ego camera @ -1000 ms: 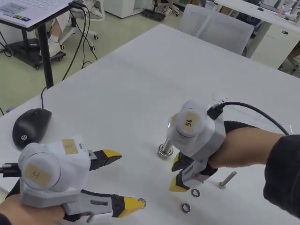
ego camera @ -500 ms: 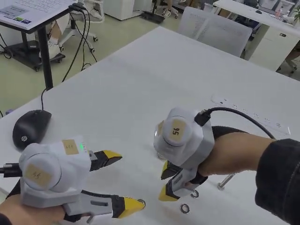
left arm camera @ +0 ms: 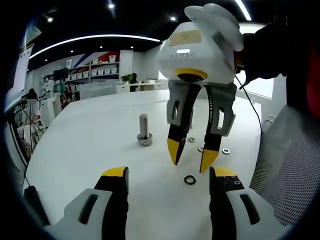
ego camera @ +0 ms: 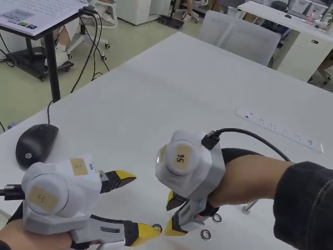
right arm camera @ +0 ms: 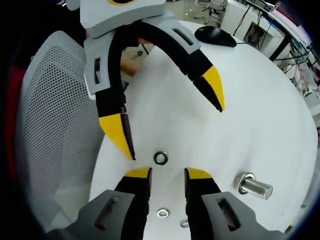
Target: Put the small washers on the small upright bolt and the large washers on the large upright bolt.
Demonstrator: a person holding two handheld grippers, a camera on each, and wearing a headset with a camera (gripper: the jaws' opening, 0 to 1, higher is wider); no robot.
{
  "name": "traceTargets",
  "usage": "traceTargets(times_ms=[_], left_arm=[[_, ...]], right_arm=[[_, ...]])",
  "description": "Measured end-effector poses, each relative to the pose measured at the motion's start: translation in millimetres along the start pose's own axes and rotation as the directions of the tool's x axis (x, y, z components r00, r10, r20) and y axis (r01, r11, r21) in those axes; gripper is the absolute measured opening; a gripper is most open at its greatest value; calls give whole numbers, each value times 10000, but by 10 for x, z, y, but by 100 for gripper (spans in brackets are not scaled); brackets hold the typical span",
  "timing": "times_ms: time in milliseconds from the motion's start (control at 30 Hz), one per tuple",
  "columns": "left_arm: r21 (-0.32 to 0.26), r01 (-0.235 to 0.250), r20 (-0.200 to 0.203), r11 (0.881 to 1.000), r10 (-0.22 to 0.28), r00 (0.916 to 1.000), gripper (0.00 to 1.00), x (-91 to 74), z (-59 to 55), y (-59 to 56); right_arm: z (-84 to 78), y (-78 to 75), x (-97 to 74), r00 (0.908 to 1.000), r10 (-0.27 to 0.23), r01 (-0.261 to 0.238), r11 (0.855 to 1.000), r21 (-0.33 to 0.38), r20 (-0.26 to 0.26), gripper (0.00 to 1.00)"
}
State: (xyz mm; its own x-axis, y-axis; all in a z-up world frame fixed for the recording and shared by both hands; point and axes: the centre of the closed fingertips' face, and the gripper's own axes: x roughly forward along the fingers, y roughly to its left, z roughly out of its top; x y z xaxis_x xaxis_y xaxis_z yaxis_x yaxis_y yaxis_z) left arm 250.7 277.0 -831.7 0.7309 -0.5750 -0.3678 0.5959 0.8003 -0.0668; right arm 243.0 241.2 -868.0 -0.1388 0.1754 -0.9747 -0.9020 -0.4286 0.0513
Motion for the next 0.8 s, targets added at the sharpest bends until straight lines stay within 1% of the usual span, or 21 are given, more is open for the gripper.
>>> traceTargets(times_ms=[267, 333, 600, 800], left_arm=[[26, 24, -8, 10000, -24, 10000, 65, -5, 8, -14], [34, 29, -22, 10000, -29, 10000, 64, -13, 3, -16], [14, -25, 34, 10000, 25, 10000, 64, -34, 12, -9], [-30, -57, 72, 10000, 58, 10000, 64, -45, 13, -8]], right_arm=[[52, 58, 63, 9999, 145, -145, 9998, -115, 44, 26], [76, 63, 71, 9998, 131, -129, 9998, -142, 119, 25], [85, 73, 96, 9998, 141, -140, 9998, -150, 101, 24], [84, 59, 96, 10000, 22, -21, 9994, -352, 30, 23]])
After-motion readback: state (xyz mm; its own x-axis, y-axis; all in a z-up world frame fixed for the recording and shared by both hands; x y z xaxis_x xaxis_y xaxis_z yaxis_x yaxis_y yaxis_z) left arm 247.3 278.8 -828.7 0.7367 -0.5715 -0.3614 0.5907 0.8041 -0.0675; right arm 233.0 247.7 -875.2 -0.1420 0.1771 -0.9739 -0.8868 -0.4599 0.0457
